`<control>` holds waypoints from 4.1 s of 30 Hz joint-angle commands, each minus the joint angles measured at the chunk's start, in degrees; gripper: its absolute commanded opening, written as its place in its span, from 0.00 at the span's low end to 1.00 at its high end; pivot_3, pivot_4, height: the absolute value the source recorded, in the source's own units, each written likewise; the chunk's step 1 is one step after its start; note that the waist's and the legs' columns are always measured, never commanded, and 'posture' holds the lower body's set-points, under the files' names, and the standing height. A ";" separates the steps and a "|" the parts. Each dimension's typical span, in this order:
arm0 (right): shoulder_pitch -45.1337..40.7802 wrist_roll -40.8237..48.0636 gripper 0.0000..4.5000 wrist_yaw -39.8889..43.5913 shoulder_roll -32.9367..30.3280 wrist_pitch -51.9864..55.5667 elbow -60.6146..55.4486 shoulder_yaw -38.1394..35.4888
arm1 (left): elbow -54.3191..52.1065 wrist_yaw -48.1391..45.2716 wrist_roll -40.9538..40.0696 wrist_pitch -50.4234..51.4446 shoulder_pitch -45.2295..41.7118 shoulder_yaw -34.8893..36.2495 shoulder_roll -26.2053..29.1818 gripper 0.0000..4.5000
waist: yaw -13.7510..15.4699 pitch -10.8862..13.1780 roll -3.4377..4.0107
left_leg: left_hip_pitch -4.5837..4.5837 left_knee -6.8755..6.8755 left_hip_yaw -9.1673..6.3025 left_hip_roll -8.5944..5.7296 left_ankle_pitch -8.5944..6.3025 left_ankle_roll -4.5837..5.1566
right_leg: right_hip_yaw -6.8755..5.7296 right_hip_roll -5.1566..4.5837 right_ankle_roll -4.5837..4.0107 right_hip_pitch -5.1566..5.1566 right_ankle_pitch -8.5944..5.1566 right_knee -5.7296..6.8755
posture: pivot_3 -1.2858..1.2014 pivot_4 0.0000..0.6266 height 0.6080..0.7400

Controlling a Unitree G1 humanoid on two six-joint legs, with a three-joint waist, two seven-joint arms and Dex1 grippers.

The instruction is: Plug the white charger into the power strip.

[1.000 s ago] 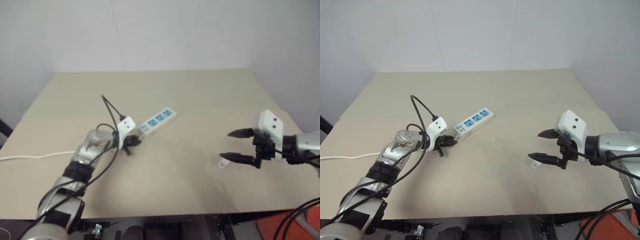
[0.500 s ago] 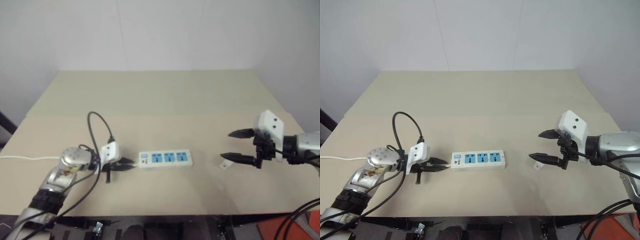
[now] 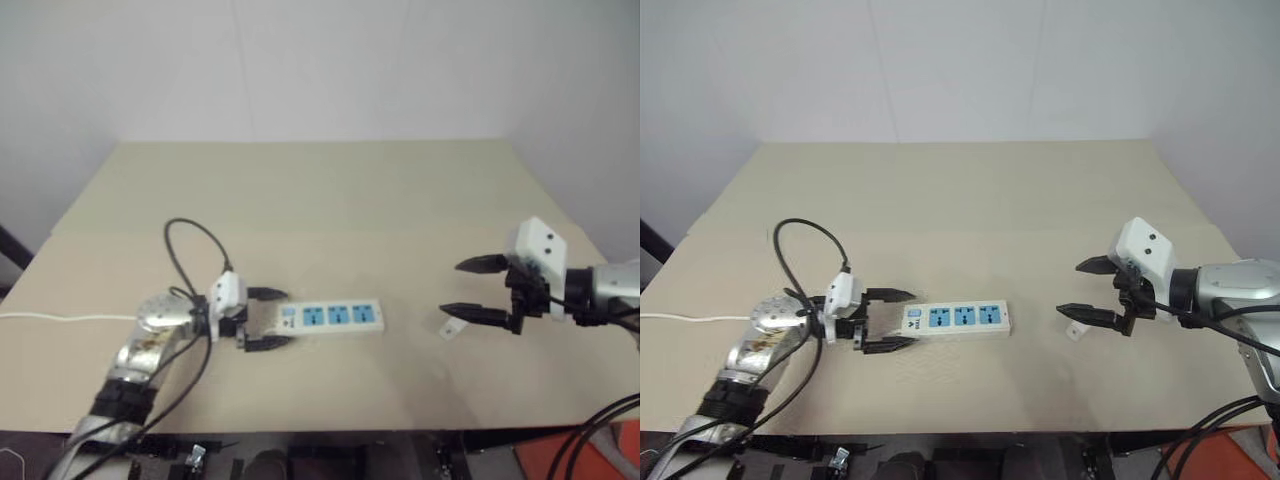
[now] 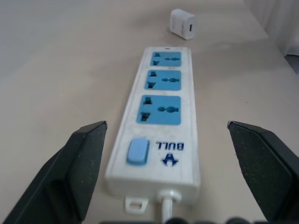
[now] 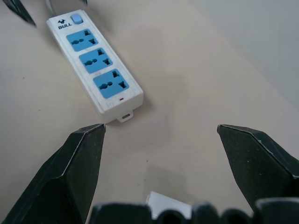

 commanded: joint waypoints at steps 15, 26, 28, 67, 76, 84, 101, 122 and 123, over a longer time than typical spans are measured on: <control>0.20 3.61 1.00 -1.47 -0.64 2.06 -4.02 -2.32 | 12.22 -3.29 2.95 -3.15 -4.72 -1.25 -6.14 0.99 | -0.37 0.00 0.00 | -0.04 0.01 -0.01 -0.01 -0.01 0.01 | 0.00 -0.01 0.01 0.00 0.00 0.01 | 0.52 0.24 1.00; -1.84 4.27 1.00 -0.66 -1.01 2.25 -3.33 -0.54 | 9.01 -1.26 1.44 -5.26 2.21 1.31 -6.71 0.99 | -0.54 -0.02 0.02 | 0.04 0.00 0.00 0.01 -0.01 0.02 | 0.04 -0.02 0.01 0.03 0.00 0.00 | 0.52 0.24 1.00; -2.79 4.25 1.00 -0.39 -1.15 2.20 -3.02 0.14 | 9.49 -1.22 1.98 -5.76 2.61 0.98 -6.85 0.99 | -0.57 -0.02 0.04 | 0.09 0.00 0.00 0.01 -0.01 0.02 | 0.04 -0.01 0.01 0.06 0.00 0.01 | 0.52 0.24 1.00; -25.53 -33.83 1.00 30.30 -3.18 -52.13 23.18 35.56 | 16.52 -9.49 5.21 -11.97 -4.91 -4.26 -6.52 0.73 | -0.63 -0.09 0.11 | 0.09 0.00 0.03 -0.07 -0.03 0.04 | 0.02 -0.07 0.11 0.02 -0.07 -0.02 | 0.52 0.24 1.00; -28.14 -40.17 1.00 29.62 2.37 -55.87 29.85 40.31 | 15.47 -9.88 5.56 -11.11 -4.81 -5.06 -6.55 0.73 | -0.67 -0.09 0.11 | 0.12 0.01 0.01 -0.07 -0.03 0.04 | 0.02 -0.05 0.10 0.03 -0.07 -0.01 | 0.52 0.24 1.00; -30.35 -43.82 0.56 29.31 5.20 -59.09 35.78 43.81 | 14.57 -9.66 5.81 -10.48 -4.42 -5.36 -6.33 0.73 | -0.65 -0.09 0.11 | 0.12 0.01 0.01 -0.08 -0.02 0.04 | 0.02 -0.06 0.09 0.03 -0.07 0.00 | 0.52 0.24 1.00; -33.01 -25.42 0.26 28.09 11.55 -37.04 29.83 30.94 | 11.76 -8.68 5.69 -9.23 -2.83 -5.40 -5.82 0.73 | -0.80 -0.09 0.10 | 0.18 0.01 0.00 -0.04 -0.02 0.04 | 0.07 -0.04 0.05 0.03 -0.05 0.05 | 0.52 0.24 1.00; -10.56 1.35 0.26 -4.17 42.10 -12.94 12.11 15.83 | 13.61 -8.57 6.09 -10.37 -3.89 -5.86 -6.33 0.73 | -0.17 -0.12 0.12 | 0.06 0.00 -0.20 -0.08 -0.02 0.03 | -0.07 -0.03 0.05 0.04 -0.02 0.15 | 0.52 0.24 1.00; -9.74 0.96 0.26 -3.73 42.22 -13.79 12.37 16.75 | 13.41 -8.55 6.10 -10.33 -3.69 -5.87 -6.24 0.73 | -0.30 -0.12 0.12 | 0.05 0.00 -0.19 -0.07 -0.02 0.03 | -0.07 -0.02 0.05 0.03 -0.02 0.15 | 0.52 0.24 1.00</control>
